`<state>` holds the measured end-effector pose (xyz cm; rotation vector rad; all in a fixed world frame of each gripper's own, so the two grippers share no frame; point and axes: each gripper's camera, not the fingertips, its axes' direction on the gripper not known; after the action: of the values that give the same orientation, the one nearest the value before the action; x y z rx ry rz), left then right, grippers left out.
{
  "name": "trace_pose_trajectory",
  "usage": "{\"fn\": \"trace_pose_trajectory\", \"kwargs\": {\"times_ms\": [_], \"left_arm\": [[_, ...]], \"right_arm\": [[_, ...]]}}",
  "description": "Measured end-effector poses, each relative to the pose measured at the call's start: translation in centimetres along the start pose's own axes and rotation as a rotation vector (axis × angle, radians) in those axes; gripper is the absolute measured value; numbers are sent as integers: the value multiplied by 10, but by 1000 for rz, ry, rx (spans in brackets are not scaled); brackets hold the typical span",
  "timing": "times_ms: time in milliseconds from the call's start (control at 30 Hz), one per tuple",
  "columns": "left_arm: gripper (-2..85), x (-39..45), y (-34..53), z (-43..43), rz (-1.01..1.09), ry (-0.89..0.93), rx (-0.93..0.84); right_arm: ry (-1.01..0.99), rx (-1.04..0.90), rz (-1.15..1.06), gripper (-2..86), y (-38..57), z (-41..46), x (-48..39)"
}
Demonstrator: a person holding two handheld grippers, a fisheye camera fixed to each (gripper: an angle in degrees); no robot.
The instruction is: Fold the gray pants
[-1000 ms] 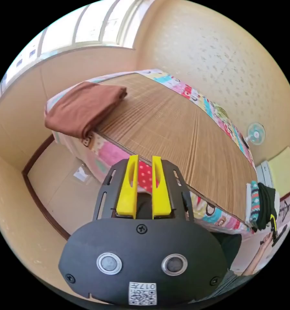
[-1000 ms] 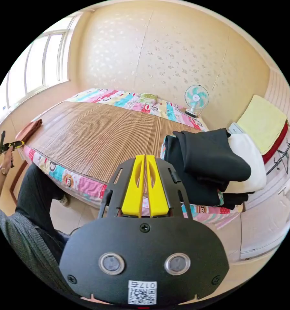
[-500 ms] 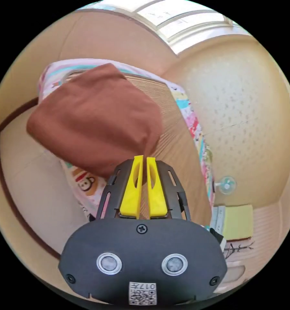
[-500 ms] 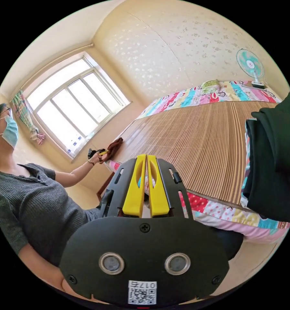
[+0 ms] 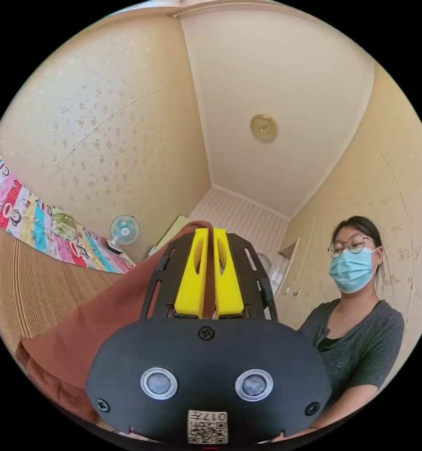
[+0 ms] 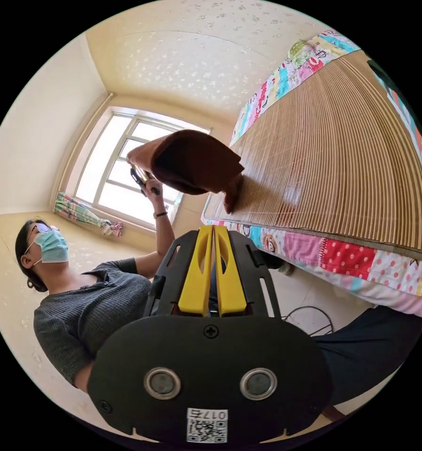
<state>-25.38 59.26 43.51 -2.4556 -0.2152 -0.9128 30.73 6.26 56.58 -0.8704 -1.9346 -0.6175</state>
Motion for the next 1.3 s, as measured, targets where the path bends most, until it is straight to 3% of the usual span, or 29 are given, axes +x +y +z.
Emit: {"fn": "trace_pose_trajectory", "kwargs": {"times_ms": [100,200,333,433,600,733,933,1100,1200,1300], "left_arm": [[-7,-15,36,-36,-74,-94,95],[-6,-44,95,-74,-215,-433,4],[-4,-96,211,-135,-624,-913,-123],[-5,-87,264,-169,-683,-1057,-140],[20,-65,288,-144,-581,-1011,-273],[97,-64,290,-57,-455,-950,-493],[144,-75,290,-6,-395,-1092,-602],[112,-73,299,-35,-424,-1026,-567],[103,-73,314,-58,-455,-941,-541],[103,-76,330,-81,-481,-932,-487]], "right_arm": [[35,42,35,7,15,-32,15],[36,85,88,13,34,-63,37],[75,111,187,23,53,-90,70],[61,128,254,34,62,-98,98],[39,95,325,76,54,-72,145],[-1,126,308,123,24,-36,171],[-125,73,359,120,-58,45,198],[205,250,-100,75,-139,19,46],[238,246,-410,76,-150,35,-36],[132,139,-548,81,-141,70,-49]]}}
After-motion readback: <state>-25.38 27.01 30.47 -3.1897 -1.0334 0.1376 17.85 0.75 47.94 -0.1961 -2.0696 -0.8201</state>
